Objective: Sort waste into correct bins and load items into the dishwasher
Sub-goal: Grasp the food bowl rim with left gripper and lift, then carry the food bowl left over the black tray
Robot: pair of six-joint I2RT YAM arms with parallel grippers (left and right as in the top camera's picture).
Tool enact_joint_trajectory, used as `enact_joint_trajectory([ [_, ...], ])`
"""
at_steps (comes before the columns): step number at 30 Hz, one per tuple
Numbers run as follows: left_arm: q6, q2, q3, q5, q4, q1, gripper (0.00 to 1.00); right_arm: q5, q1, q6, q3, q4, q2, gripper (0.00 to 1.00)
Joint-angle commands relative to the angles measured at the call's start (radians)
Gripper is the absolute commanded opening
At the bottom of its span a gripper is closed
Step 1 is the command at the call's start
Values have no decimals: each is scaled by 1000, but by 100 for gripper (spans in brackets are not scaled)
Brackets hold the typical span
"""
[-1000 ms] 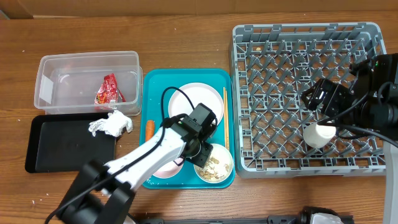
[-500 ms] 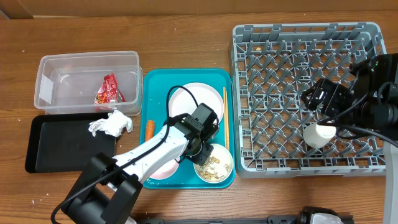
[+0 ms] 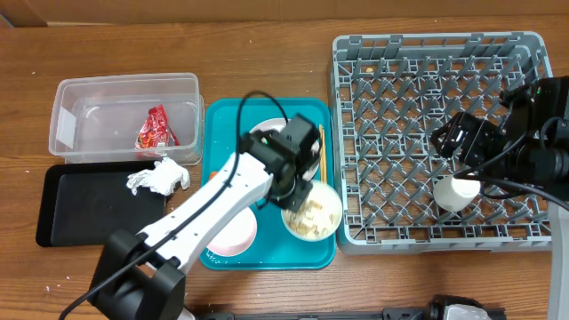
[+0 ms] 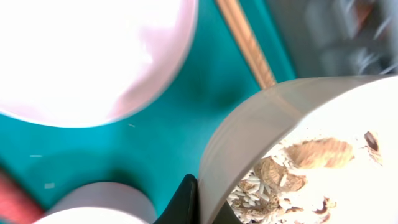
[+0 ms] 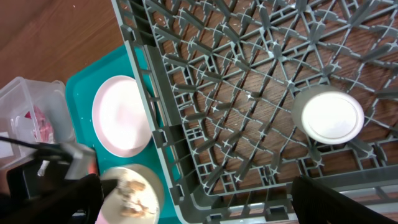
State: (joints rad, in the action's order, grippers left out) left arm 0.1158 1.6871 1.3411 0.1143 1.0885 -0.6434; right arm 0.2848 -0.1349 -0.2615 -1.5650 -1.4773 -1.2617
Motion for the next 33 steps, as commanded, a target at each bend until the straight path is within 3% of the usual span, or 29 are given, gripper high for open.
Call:
enact_joint_trajectory([
  [1, 5, -43, 108, -43, 87, 53, 4, 5, 6, 4, -7, 3, 3, 100],
  [10, 162, -80, 235, -335, 455, 322, 4, 6, 6, 3, -7, 6, 3, 100],
  [14, 285, -86, 235, -485, 592, 444, 4, 6, 6, 3, -7, 7, 3, 100],
  [20, 292, -91, 223, -539, 602, 576, 4, 6, 6, 4, -7, -10, 3, 100],
  [33, 317, -88, 216, -822, 597, 811, 4, 6, 6, 4, -7, -29, 3, 100],
])
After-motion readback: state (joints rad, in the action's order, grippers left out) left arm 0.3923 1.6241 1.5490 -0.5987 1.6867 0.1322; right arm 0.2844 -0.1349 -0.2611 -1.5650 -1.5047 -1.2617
